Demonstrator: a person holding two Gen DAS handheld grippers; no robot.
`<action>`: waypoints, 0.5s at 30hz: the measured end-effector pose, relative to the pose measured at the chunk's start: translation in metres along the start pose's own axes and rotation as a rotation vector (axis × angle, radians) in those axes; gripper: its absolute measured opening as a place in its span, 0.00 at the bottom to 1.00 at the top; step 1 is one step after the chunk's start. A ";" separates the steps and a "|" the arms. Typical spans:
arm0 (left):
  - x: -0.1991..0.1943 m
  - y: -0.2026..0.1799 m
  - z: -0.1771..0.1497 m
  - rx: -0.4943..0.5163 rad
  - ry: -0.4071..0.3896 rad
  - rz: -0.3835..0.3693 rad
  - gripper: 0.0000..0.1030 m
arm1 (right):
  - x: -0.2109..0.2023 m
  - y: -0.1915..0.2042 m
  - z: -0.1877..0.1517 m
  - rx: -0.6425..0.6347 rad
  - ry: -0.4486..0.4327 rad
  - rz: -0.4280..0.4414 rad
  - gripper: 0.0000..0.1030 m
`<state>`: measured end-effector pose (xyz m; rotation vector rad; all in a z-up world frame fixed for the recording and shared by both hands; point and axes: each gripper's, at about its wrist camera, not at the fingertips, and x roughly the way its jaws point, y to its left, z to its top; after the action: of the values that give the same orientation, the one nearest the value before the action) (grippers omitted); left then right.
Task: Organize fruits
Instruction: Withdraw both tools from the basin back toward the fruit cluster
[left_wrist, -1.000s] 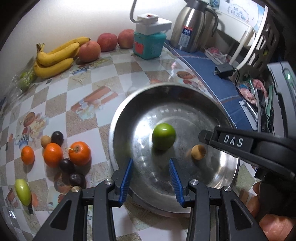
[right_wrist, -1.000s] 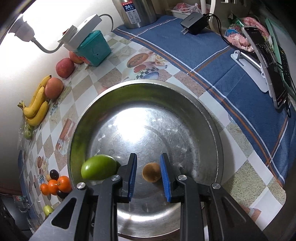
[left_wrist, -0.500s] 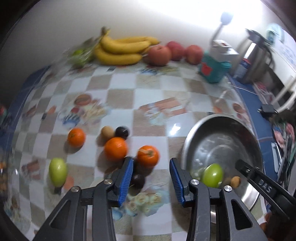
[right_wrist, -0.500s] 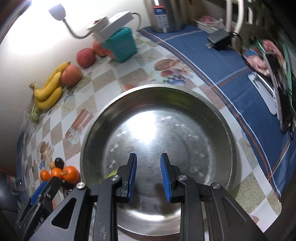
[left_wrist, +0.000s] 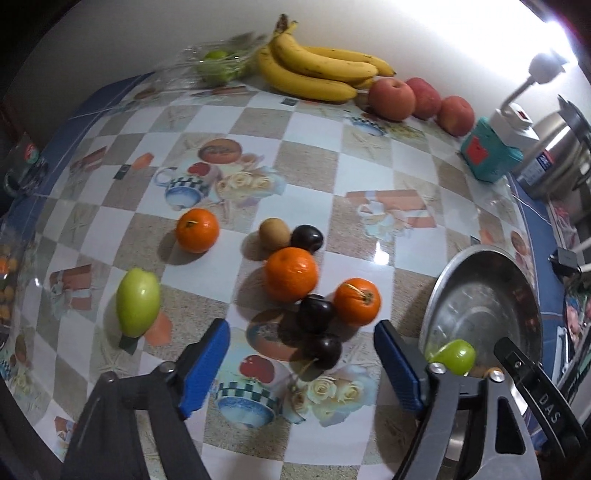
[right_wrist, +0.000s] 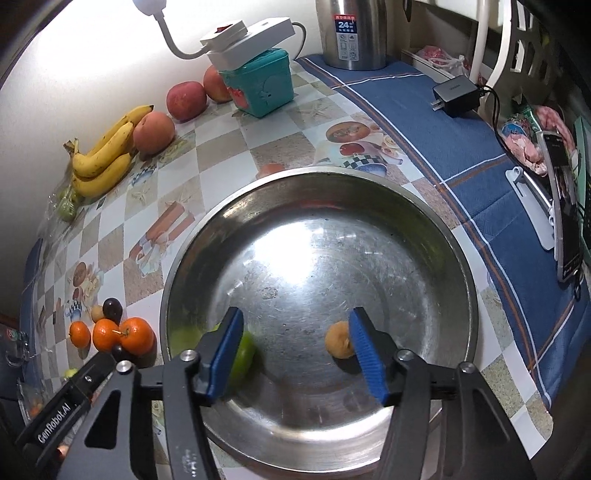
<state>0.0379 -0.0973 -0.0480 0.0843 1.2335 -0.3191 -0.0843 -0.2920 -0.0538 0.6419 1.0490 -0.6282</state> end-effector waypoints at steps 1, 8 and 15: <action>0.000 0.001 0.000 -0.007 0.000 0.003 0.86 | 0.000 0.001 0.000 -0.004 0.000 -0.003 0.65; 0.003 0.006 0.001 -0.030 -0.001 0.023 0.93 | 0.003 0.003 -0.001 -0.027 0.001 -0.013 0.80; 0.006 0.008 0.000 -0.030 0.005 0.043 0.98 | 0.004 0.004 -0.001 -0.036 -0.004 -0.015 0.83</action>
<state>0.0416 -0.0913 -0.0549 0.0853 1.2395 -0.2628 -0.0809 -0.2895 -0.0569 0.6016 1.0603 -0.6221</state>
